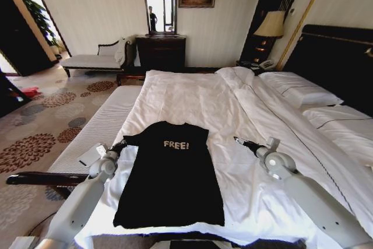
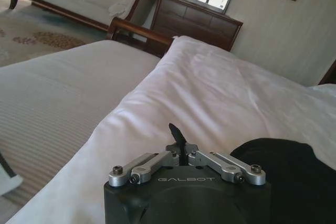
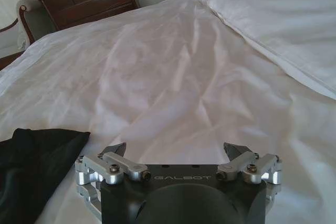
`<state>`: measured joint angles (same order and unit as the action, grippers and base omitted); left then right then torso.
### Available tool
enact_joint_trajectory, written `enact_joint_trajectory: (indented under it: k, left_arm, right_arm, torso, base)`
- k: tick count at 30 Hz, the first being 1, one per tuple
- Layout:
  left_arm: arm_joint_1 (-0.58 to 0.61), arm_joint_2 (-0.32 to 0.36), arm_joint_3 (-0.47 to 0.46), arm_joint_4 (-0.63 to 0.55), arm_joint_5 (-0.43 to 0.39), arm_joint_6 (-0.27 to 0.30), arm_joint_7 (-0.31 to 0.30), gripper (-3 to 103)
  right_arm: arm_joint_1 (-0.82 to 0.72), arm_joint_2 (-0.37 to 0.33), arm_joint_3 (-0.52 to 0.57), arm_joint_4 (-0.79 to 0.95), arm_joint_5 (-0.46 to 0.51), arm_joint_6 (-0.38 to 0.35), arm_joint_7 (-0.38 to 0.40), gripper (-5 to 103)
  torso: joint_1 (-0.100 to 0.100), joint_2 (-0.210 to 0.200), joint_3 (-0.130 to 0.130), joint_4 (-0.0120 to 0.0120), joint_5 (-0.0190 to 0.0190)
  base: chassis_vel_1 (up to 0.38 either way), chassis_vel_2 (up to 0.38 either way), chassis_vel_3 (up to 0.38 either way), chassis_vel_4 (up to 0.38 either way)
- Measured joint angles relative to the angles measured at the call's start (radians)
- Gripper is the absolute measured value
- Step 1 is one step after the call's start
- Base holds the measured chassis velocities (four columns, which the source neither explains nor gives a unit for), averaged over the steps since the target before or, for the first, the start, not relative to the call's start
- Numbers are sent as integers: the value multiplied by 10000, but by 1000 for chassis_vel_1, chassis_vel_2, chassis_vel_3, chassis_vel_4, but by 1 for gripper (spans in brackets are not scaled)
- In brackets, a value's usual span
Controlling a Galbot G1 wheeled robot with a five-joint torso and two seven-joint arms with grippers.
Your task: Fold the clothes on the bed.
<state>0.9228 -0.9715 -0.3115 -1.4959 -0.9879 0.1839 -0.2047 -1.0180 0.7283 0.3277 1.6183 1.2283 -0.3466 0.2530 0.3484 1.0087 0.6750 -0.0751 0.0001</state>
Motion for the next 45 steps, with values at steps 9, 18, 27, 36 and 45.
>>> enact_joint_trajectory:
  k: [9,18,27,36,45]
  left_arm:
    - [-603,236,1375,-1336,298,154,-590,2]
    - [-1284,407,2615,-1658,799,201,-684,2]
    - [-2172,260,3957,-1454,952,213,-796,2]
    - [-2206,-11,4676,-1002,1289,217,-804,2]
    - [-2537,-537,5190,-355,1313,225,-878,2]
  right_arm:
    - [-63,41,67,1,-91,32,-40,100]
    - [-209,-4,186,64,-139,39,-59,100]
    - [-393,2,263,109,-305,116,-118,100]
    - [-300,2,162,12,-355,124,-165,100]
    - [-345,118,106,-19,-471,151,-224,100]
  torso:
    - [0,0,0,-3,-1]
    - [0,0,0,0,0]
    - [0,0,0,-3,1]
    - [0,0,0,1,0]
    - [0,0,0,-3,0]
  base:
    - [0,0,0,0]
    - [0,0,0,0]
    - [0,0,0,0]
    - [0,0,0,0]
    - [0,0,0,0]
